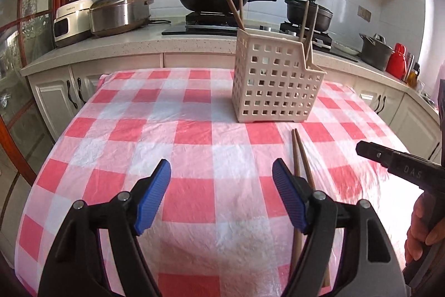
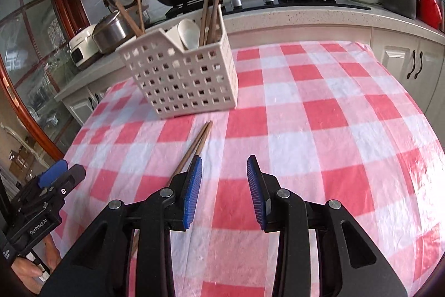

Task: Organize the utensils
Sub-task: 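Move both tools back toward the last chopsticks on the cloth, then close the right tool on a single brown chopstick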

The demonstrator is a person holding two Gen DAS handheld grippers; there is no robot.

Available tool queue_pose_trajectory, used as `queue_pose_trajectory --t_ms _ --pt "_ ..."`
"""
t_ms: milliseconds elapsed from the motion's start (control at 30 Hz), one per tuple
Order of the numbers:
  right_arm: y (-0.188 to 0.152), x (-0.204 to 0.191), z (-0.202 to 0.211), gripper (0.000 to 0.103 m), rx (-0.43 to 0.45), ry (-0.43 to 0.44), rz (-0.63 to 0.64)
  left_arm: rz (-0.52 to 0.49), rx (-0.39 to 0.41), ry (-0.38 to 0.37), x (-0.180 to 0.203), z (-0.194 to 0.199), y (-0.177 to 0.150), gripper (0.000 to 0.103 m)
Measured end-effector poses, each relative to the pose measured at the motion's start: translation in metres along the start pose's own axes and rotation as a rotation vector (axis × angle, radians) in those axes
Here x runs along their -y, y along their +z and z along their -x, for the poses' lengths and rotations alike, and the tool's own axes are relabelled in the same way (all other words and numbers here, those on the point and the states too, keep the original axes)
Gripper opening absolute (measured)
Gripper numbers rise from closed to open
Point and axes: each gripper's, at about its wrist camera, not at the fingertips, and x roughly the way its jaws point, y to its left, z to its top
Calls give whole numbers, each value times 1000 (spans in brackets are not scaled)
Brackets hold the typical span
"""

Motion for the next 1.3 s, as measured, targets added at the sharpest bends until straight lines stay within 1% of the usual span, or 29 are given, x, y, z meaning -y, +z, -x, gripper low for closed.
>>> queue_pose_trajectory --t_ms 200,333,400,533,600,633,767,933,1000,1100,1133,1300 --pt "-15 -21 -19 29 -76 23 28 -26 20 18 3 5 -4 78" --pt "-18 -38 -34 27 -117 33 53 -21 22 35 -3 4 -7 79" --pt "-17 -43 -41 26 -126 28 63 -5 20 37 -10 2 -9 79" --pt "-14 -49 -57 25 -170 -19 71 26 12 32 -22 -1 -12 79" --pt "-12 -51 -60 23 -167 -43 82 37 7 29 -26 -3 -13 79" --pt "-11 -52 -62 20 -168 -65 93 42 4 25 -28 -4 -14 80" --pt "-5 -55 -71 18 -166 -150 127 43 -8 19 -32 -7 -17 80" --pt "1 -56 -79 18 -169 -191 142 46 -27 19 -34 -12 -22 80" --pt "1 -57 -79 18 -165 -195 153 46 -37 17 -32 -13 -23 80" --pt "1 -53 -78 16 -164 -172 151 31 -44 18 -26 -15 -22 80" --pt "1 -51 -77 10 -163 -177 157 22 -48 17 -23 -15 -22 80" --pt "-2 -29 -64 5 -167 -139 111 -27 -77 26 -6 -20 -19 80"
